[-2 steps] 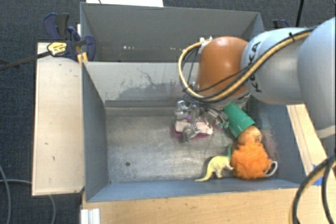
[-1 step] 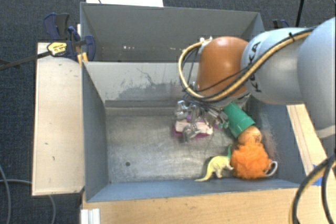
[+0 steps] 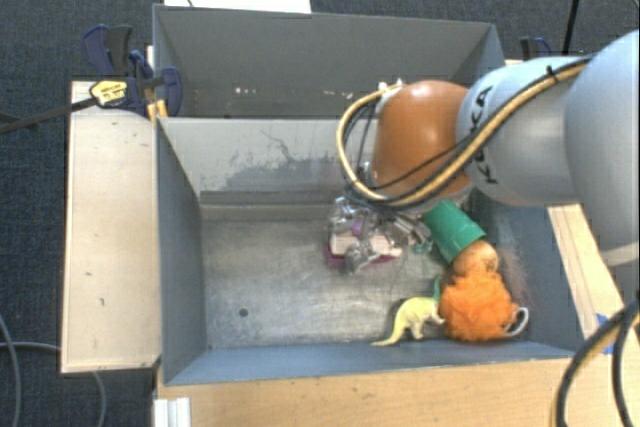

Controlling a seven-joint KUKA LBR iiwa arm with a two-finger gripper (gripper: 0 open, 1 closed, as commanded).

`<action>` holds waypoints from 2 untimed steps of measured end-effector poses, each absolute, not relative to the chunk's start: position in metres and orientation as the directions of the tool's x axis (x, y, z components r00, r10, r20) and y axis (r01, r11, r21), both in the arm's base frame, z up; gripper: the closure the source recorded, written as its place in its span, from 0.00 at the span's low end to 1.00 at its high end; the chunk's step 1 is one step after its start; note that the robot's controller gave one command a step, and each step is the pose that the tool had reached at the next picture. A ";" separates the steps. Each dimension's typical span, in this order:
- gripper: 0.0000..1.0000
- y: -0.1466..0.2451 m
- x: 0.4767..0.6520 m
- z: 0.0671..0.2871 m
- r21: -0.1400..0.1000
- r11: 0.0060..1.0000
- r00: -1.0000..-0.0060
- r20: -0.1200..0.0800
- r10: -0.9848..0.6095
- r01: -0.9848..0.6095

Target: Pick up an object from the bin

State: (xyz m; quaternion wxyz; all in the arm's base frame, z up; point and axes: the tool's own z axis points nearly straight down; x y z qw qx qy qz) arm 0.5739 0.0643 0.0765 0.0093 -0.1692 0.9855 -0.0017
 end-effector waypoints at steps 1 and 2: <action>1.00 0.069 0.558 0.084 0.000 0.937 -0.937 -0.002 -0.349 -0.349; 1.00 0.058 0.564 0.112 0.002 0.936 -0.936 0.002 -0.351 -0.351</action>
Offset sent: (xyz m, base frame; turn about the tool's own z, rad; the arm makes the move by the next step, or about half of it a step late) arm -0.0059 -0.0126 0.0462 -0.0182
